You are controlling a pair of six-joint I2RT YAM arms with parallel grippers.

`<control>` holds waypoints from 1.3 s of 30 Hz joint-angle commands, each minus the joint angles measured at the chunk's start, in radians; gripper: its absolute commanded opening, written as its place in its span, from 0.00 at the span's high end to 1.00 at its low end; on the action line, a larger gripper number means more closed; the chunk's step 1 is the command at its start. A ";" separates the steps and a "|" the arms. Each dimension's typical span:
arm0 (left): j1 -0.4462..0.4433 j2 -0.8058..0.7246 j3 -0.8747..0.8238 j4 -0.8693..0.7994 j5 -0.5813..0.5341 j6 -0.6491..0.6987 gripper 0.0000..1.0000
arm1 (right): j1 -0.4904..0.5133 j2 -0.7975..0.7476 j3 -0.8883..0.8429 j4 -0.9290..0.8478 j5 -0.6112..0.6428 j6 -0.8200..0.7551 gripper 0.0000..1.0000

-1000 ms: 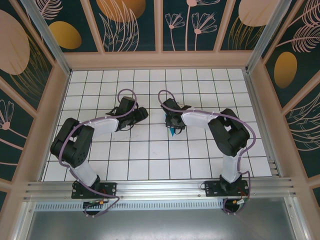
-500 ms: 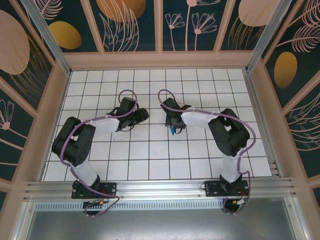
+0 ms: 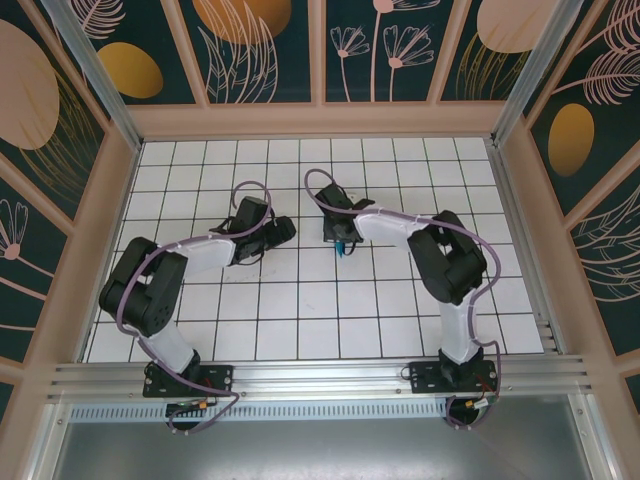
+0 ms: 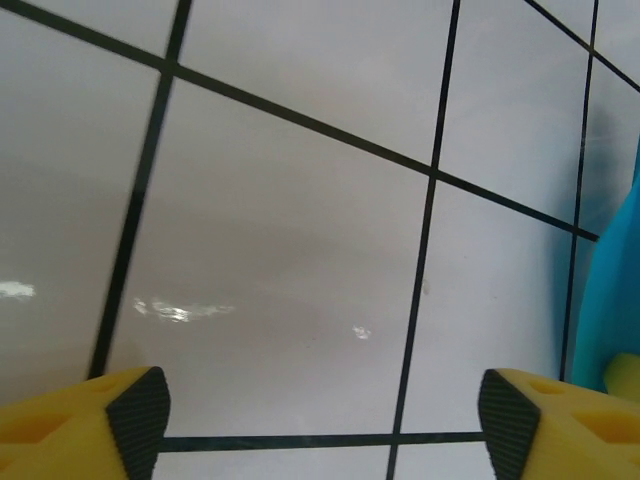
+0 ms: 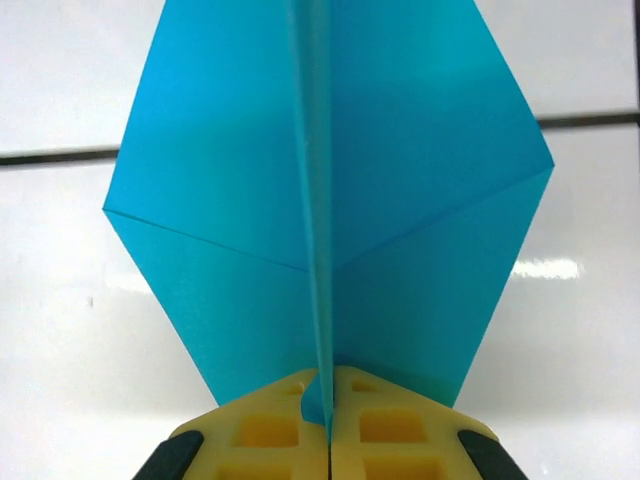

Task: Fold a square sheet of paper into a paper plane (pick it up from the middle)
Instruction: Move a paper plane to the center of the table, then reset both arms

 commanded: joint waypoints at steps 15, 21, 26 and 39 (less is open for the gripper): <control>0.017 -0.061 -0.014 -0.063 -0.108 0.042 0.03 | -0.054 0.171 0.183 -0.080 0.035 -0.071 0.84; 0.017 -0.059 -0.010 -0.063 -0.102 0.040 0.02 | -0.054 0.179 0.193 -0.094 0.031 -0.060 0.84; 0.017 -0.076 0.006 -0.085 -0.120 0.049 0.02 | -0.053 0.086 0.227 -0.110 0.048 -0.024 0.75; 0.028 -0.232 0.071 -0.168 -0.376 0.129 0.01 | -0.104 -0.382 0.021 0.032 0.177 -0.015 0.20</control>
